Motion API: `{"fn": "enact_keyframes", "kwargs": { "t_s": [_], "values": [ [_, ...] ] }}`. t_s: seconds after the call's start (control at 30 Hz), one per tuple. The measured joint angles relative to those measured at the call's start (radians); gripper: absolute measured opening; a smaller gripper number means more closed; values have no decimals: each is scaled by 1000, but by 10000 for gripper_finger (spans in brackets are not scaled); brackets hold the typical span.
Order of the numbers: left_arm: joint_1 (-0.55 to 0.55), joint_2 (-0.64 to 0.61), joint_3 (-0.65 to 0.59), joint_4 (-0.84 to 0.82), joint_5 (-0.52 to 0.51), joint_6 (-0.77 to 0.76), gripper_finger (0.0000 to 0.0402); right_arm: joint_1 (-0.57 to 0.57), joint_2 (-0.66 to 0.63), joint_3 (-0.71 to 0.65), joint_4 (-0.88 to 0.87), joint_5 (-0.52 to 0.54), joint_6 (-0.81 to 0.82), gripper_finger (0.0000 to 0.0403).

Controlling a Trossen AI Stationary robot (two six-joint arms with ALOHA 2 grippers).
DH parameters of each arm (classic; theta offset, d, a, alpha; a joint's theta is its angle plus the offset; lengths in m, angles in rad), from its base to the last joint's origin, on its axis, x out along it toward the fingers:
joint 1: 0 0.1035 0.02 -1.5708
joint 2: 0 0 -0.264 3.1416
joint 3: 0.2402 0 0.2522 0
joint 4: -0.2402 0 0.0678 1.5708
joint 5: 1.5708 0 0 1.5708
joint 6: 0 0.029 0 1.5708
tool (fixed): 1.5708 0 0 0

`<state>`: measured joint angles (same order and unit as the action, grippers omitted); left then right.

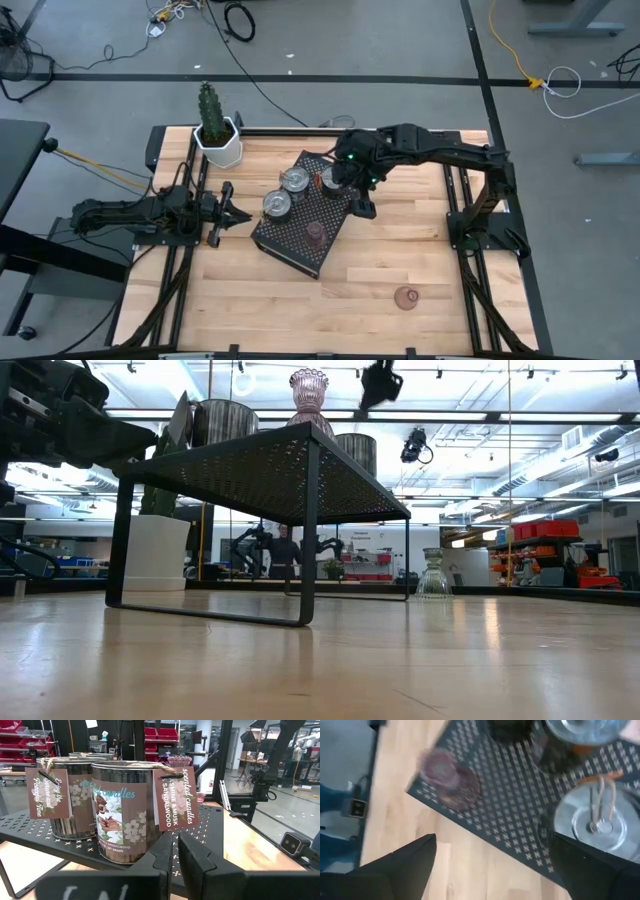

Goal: Pick & Place candle stick holders
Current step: Put the silver scented candle on the shelf

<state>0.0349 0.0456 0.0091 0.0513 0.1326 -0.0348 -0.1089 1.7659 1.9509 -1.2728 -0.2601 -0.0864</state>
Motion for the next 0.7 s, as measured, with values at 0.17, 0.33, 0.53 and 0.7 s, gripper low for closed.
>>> {"fn": "enact_keyframes", "kwargs": {
  "t_s": [0.17, 0.33, 0.53, 0.7],
  "values": [
    [0, 0, 0, 0, 0, 0, 34, -1, -1, -75, 16, 9, 24, 344],
    [0, 0, 0, 0, 0, 0, 34, 0, -1, -143, 30, 9, 31, 308],
    [0, 0, 0, 0, 0, 0, 34, 0, -1, -181, 50, 9, 52, 265],
    [0, 0, 0, 0, 0, 0, 34, -1, -1, -194, 67, 21, 52, 229]
  ]
}}
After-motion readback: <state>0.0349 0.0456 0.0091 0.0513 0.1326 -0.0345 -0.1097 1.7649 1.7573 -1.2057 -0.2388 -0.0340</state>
